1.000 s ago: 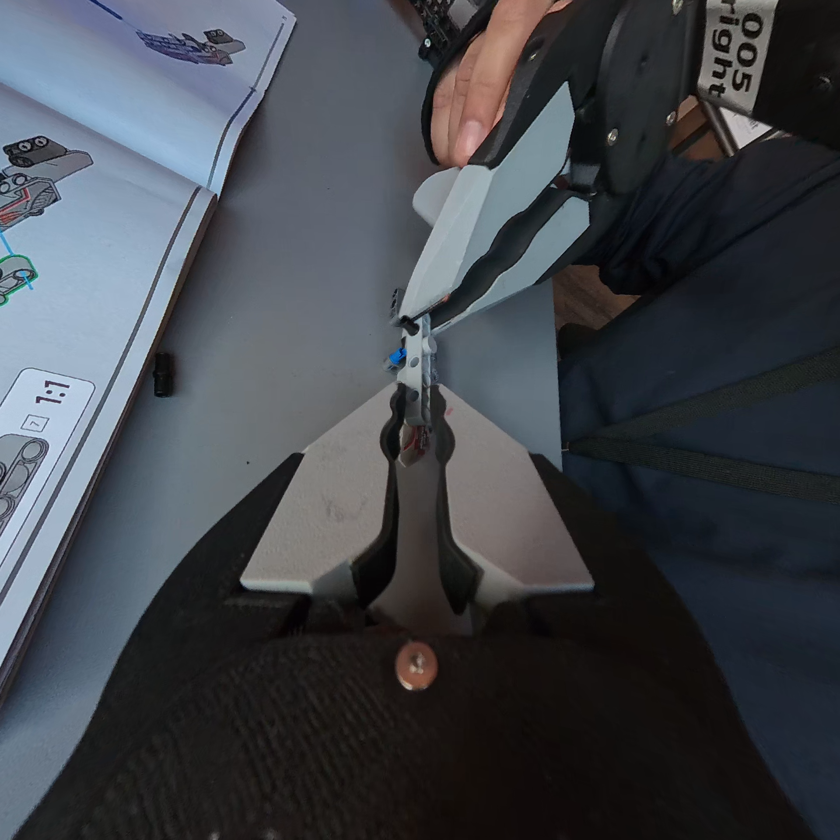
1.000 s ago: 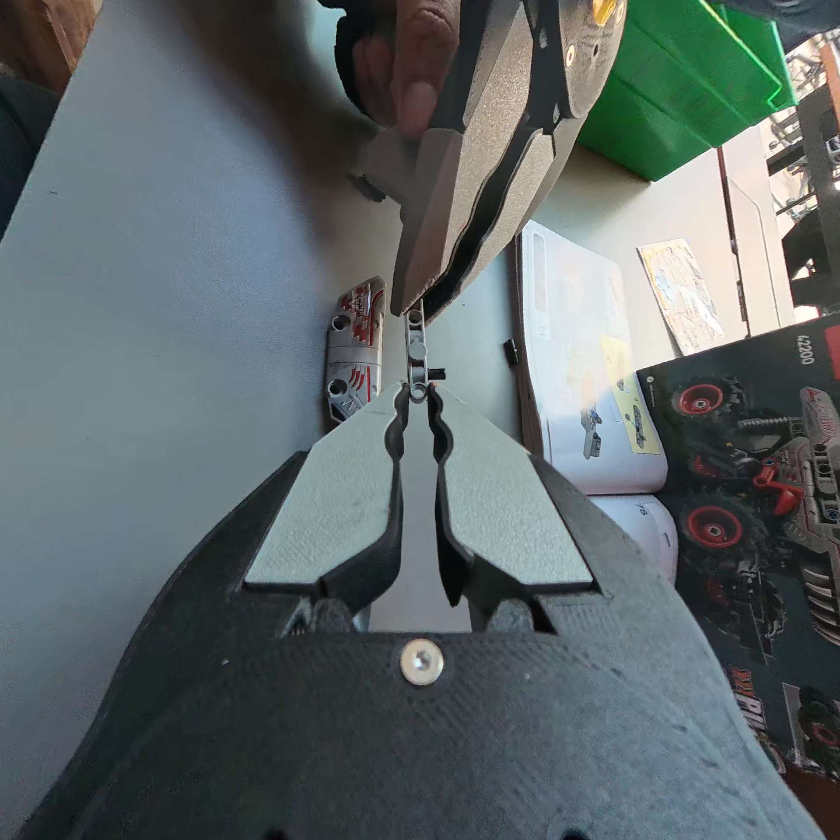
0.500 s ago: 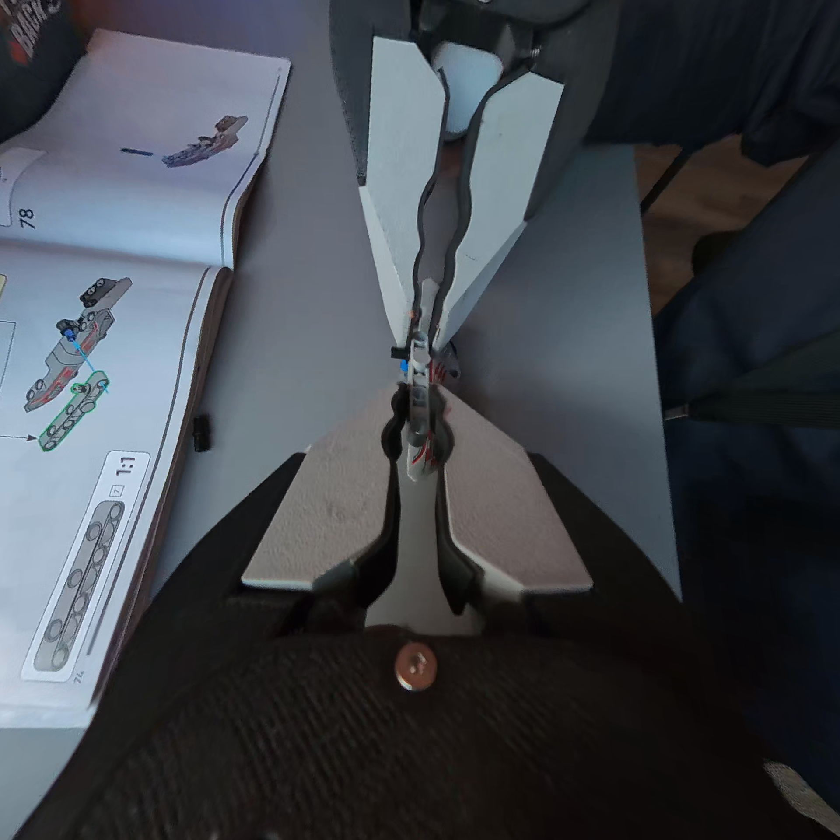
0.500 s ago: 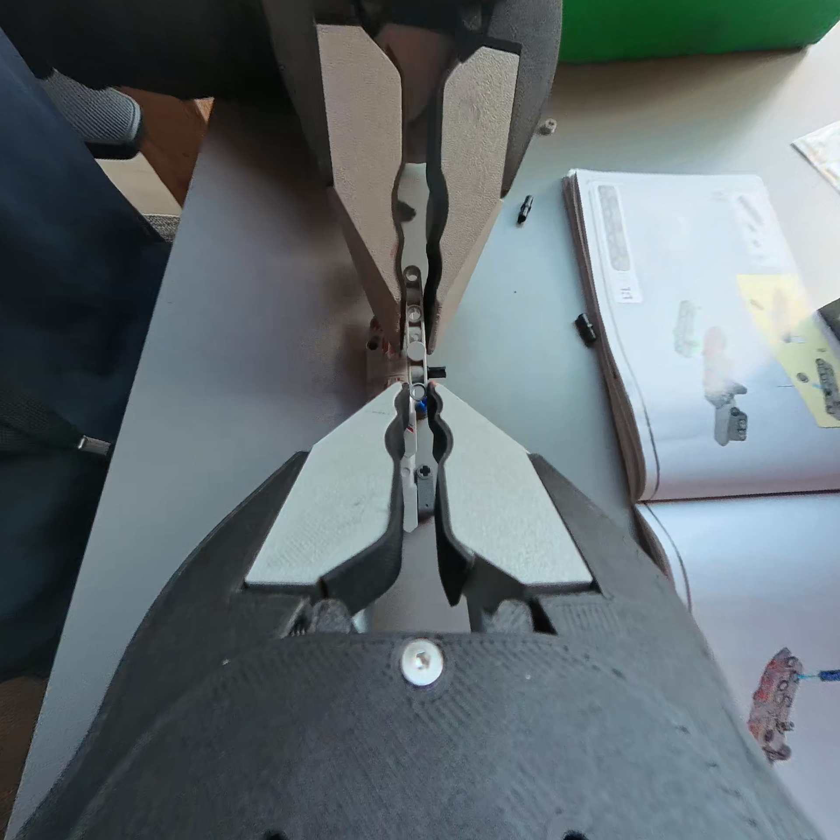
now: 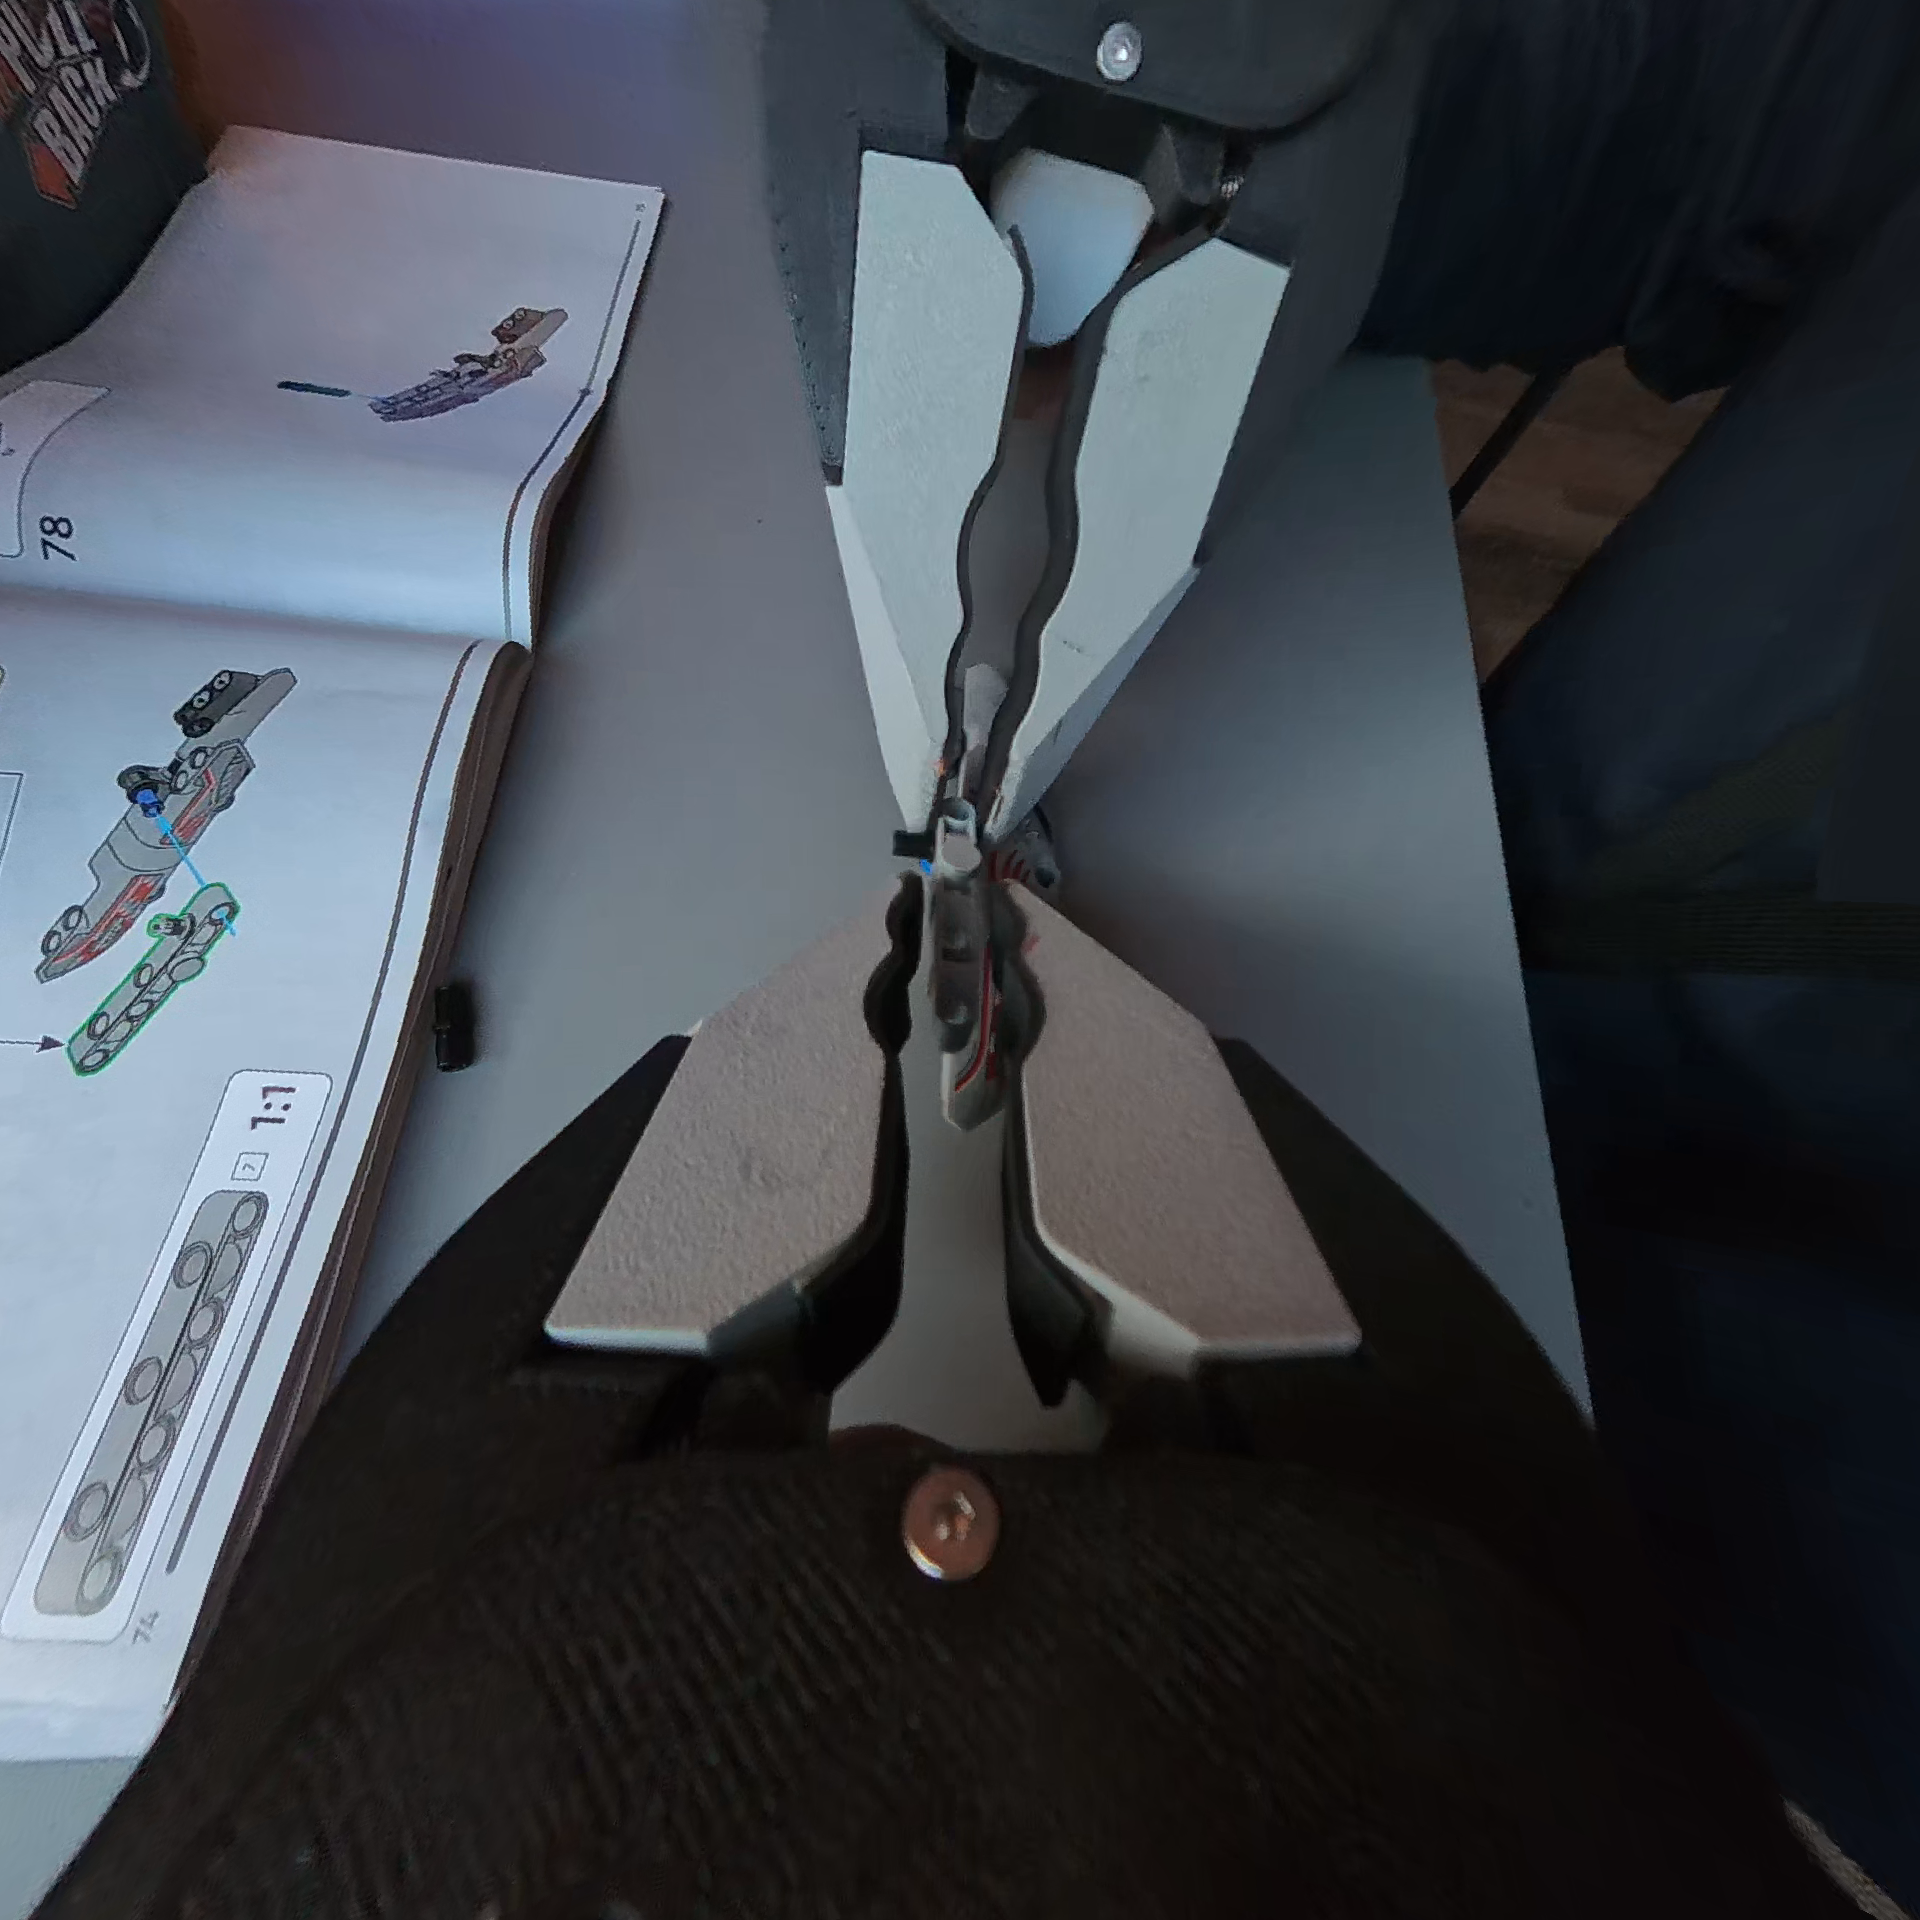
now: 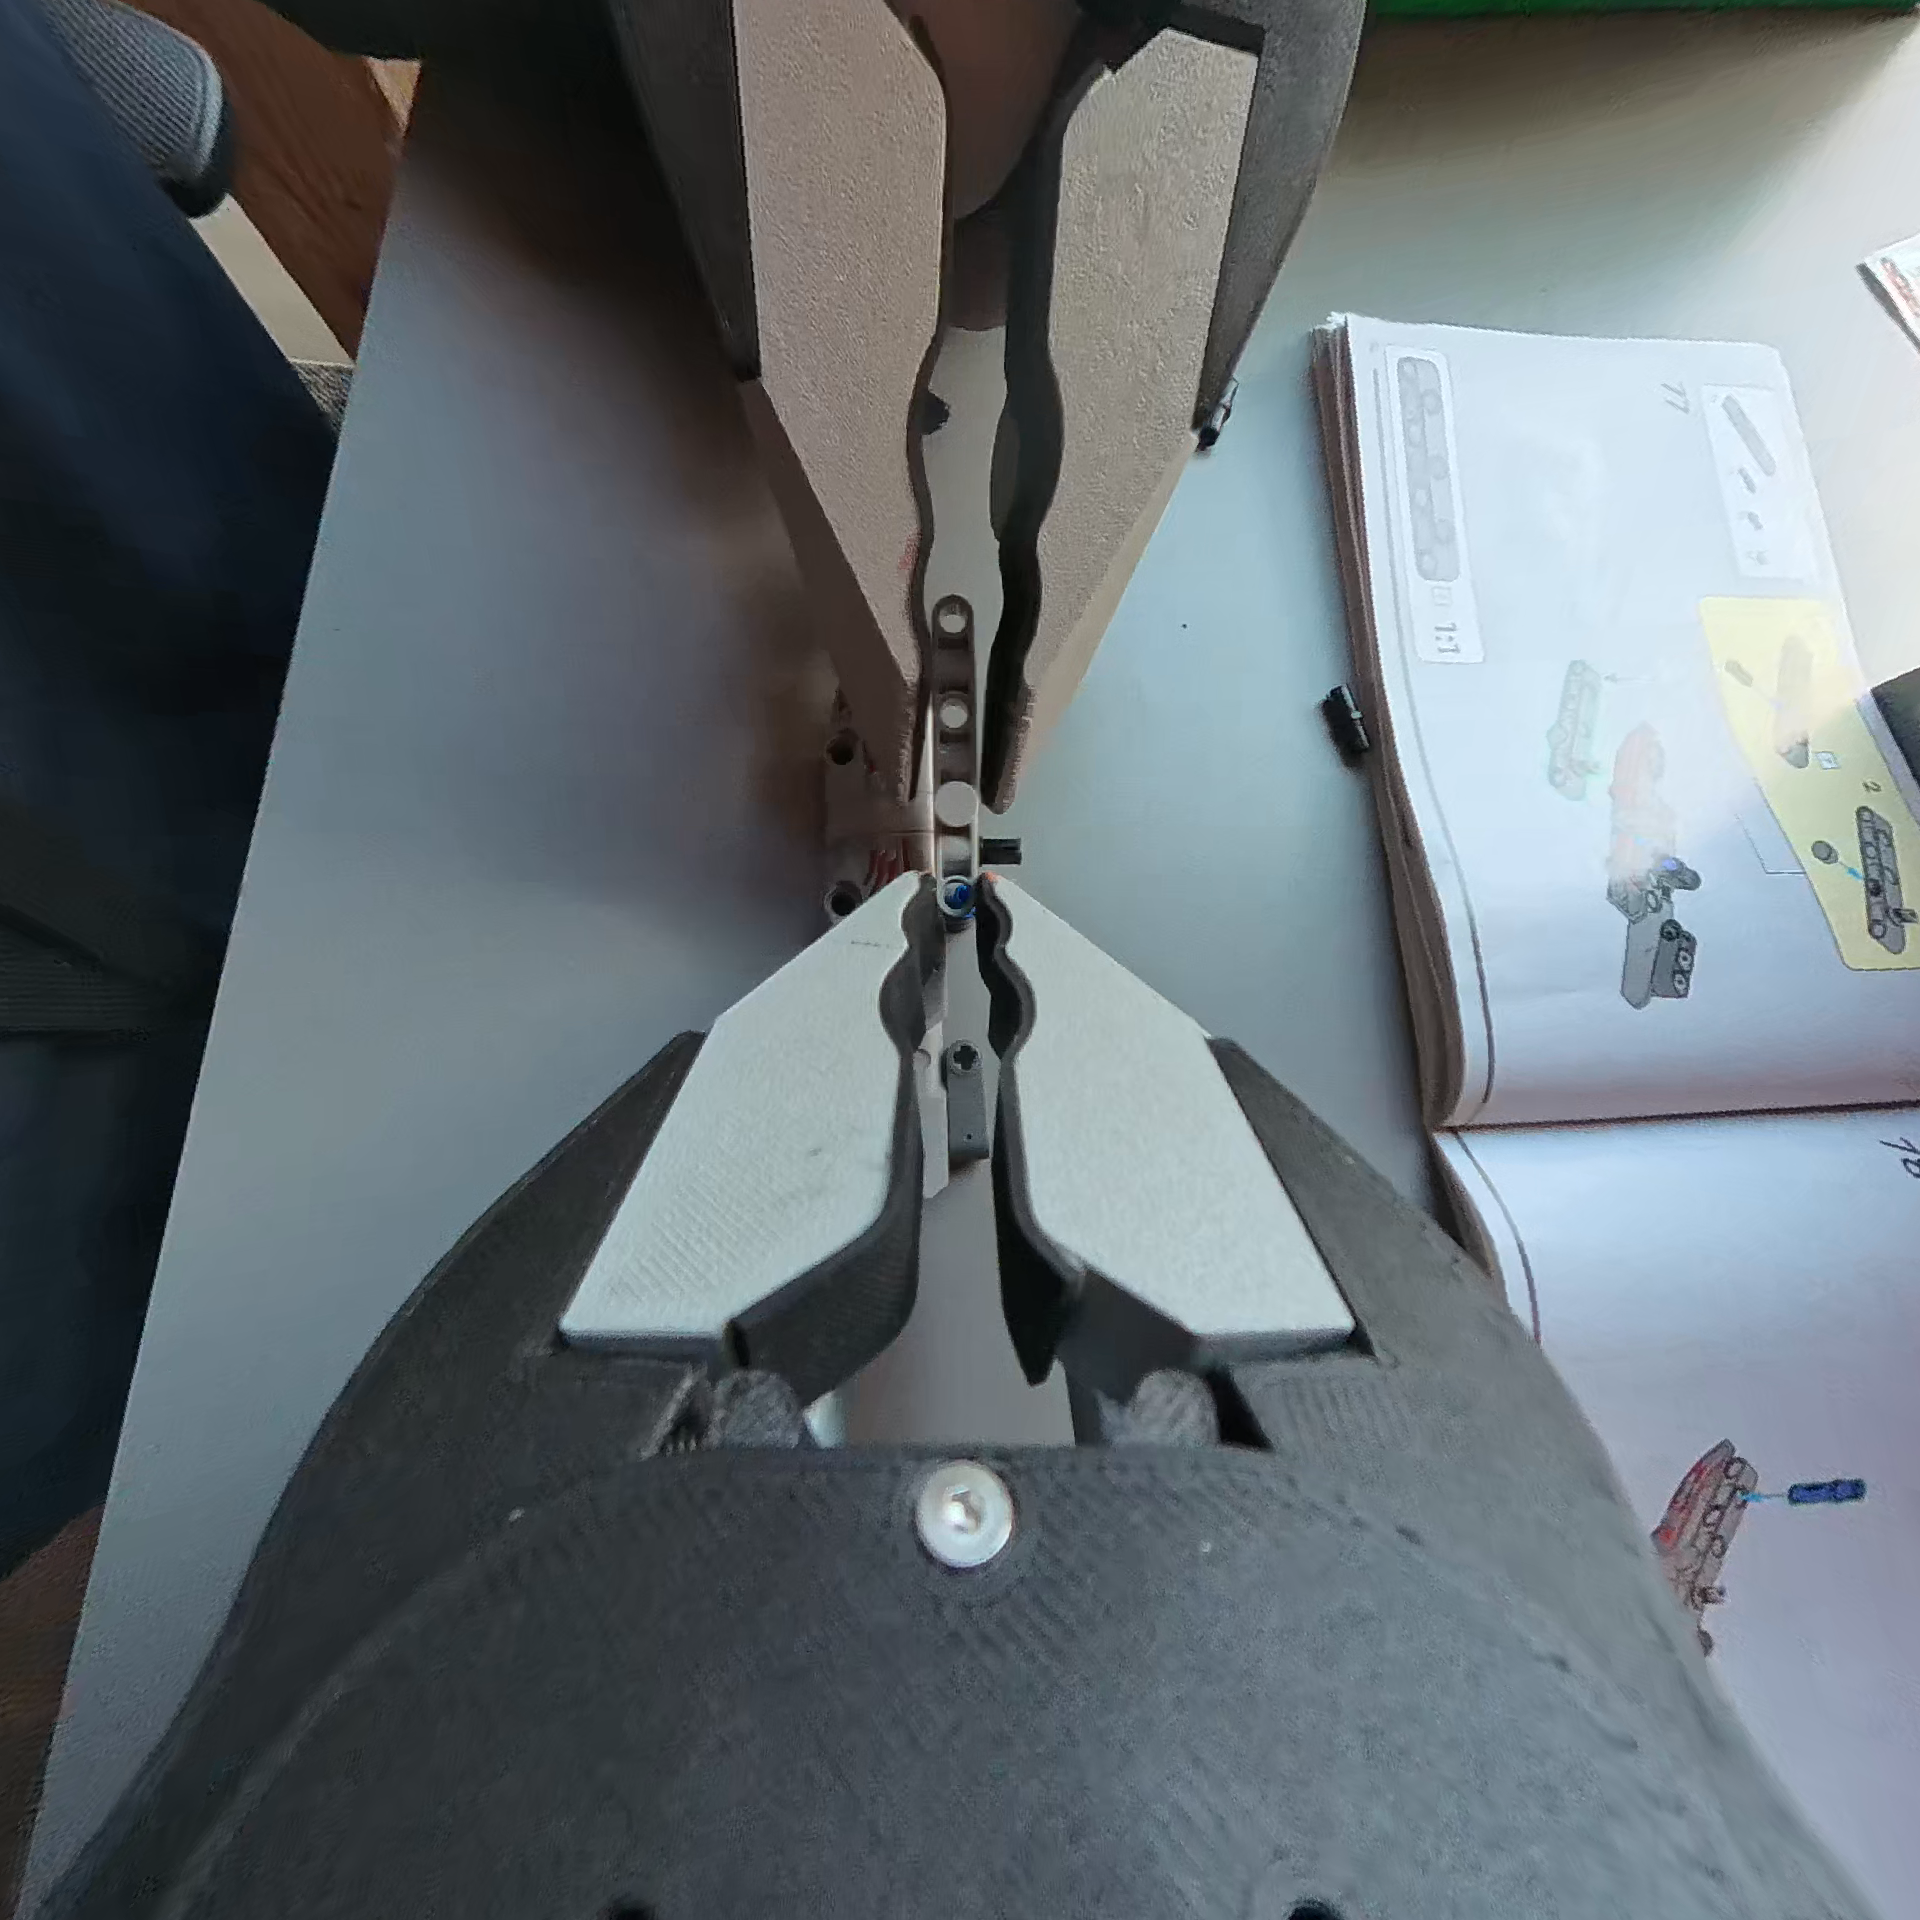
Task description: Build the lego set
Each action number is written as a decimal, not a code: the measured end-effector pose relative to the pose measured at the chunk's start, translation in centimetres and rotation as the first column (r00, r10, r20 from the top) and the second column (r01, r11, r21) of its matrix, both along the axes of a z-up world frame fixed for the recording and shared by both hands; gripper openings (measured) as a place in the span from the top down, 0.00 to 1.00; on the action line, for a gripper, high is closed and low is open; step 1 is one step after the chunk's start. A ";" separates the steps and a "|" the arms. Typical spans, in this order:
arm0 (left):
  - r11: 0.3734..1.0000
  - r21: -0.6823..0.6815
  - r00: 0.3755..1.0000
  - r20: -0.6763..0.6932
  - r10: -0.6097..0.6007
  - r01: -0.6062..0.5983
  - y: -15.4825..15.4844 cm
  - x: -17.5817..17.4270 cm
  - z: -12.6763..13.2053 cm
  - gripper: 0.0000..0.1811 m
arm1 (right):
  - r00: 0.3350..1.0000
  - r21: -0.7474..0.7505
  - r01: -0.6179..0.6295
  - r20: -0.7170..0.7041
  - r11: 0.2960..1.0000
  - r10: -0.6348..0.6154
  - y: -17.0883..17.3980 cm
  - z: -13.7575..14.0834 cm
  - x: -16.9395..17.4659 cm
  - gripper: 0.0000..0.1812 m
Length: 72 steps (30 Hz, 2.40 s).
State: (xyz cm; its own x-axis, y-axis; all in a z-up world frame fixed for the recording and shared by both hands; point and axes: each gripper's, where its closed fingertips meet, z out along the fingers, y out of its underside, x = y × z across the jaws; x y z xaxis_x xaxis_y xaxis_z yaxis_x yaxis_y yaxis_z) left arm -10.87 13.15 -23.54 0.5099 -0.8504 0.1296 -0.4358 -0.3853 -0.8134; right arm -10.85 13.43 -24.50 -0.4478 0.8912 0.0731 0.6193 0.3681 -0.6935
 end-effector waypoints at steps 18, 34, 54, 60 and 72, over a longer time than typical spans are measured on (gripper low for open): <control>0.999 0.039 0.998 -0.062 0.001 0.001 0.1 -0.6 -0.2 0.97 | 1.000 -0.057 -0.013 -0.025 0.998 0.012 0.3 0.3 -0.2 0.97; 0.999 0.036 0.998 -0.057 0.020 -0.018 0.4 -0.7 -0.3 0.97 | 1.000 -0.067 -0.015 -0.025 0.998 0.014 0.5 0.3 -0.5 0.98; 1.000 0.022 0.995 -0.102 0.004 -0.002 -0.1 -0.5 -1.1 0.97 | 0.997 -0.107 -0.067 -0.029 0.992 0.064 0.0 0.0 -0.3 0.98; 1.000 0.013 0.999 -0.052 0.009 -0.009 -0.1 -0.2 -0.3 0.98 | 0.994 -0.158 -0.098 -0.056 0.983 0.090 0.0 0.1 0.1 0.98; 0.981 0.003 0.976 -0.098 0.193 -0.194 0.0 0.0 -0.3 0.98 | 0.988 -0.193 -0.148 -0.063 0.970 0.138 0.1 0.2 0.3 0.98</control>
